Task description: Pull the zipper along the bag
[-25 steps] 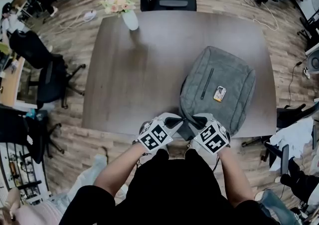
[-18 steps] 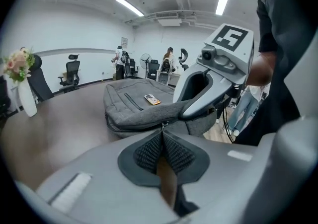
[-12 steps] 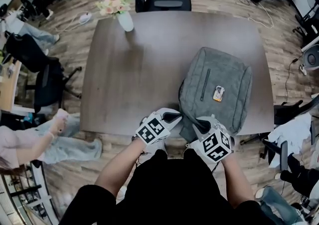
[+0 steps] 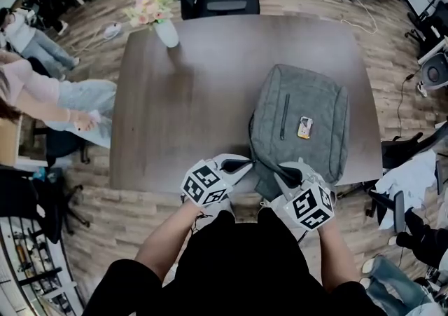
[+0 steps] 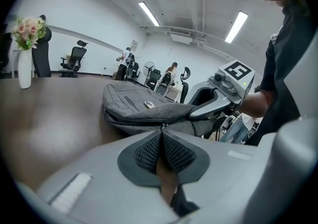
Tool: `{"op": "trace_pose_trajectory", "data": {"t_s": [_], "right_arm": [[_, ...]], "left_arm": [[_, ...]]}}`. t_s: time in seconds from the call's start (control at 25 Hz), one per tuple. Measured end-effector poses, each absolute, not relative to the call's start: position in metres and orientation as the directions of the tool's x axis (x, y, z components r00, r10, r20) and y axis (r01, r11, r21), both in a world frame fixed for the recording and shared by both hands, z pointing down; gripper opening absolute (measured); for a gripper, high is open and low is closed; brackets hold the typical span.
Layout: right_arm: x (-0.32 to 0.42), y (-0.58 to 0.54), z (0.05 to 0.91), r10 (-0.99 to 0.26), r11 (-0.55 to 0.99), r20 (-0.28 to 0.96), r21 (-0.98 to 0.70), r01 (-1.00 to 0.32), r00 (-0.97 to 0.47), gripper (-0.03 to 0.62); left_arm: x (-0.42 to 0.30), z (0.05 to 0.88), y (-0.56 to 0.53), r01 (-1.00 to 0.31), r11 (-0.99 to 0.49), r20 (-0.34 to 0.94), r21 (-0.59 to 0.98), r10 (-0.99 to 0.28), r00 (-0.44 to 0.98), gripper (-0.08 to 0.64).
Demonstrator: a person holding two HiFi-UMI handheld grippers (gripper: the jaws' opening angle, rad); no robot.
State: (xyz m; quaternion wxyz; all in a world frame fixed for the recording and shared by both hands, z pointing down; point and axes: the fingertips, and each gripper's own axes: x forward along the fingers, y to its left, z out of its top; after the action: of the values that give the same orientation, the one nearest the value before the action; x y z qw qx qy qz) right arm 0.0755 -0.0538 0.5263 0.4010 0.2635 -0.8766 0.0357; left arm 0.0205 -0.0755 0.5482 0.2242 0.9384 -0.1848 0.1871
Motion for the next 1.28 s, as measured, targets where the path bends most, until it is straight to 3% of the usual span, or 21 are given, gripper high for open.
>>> {"op": "trace_pose_trajectory", "data": {"t_s": [0.16, 0.72, 1.08, 1.28], "right_arm": [[0.079, -0.05, 0.532, -0.429, 0.859, 0.736, 0.154, -0.487, -0.524, 0.048], [0.064, -0.028, 0.587, -0.393, 0.86, 0.781, 0.125, -0.494, -0.487, 0.078], [0.06, -0.021, 0.591, -0.392, 0.869, 0.785, 0.145, -0.474, -0.479, 0.063], [0.071, -0.025, 0.566, -0.469, 0.851, 0.723, 0.218, -0.477, -0.507, 0.046]], "left_arm": [[0.021, 0.548, -0.073, -0.474, -0.808, 0.473, 0.35, -0.285, 0.834, 0.029], [0.016, 0.594, -0.046, -0.454, -0.891, 0.666, 0.01, -0.332, 0.667, 0.026], [0.011, 0.61, -0.048, -0.482, -0.876, 0.668, -0.019, -0.37, 0.646, 0.026], [0.014, 0.595, -0.06, -0.534, -0.831, 0.582, 0.156, -0.36, 0.73, 0.028]]}}
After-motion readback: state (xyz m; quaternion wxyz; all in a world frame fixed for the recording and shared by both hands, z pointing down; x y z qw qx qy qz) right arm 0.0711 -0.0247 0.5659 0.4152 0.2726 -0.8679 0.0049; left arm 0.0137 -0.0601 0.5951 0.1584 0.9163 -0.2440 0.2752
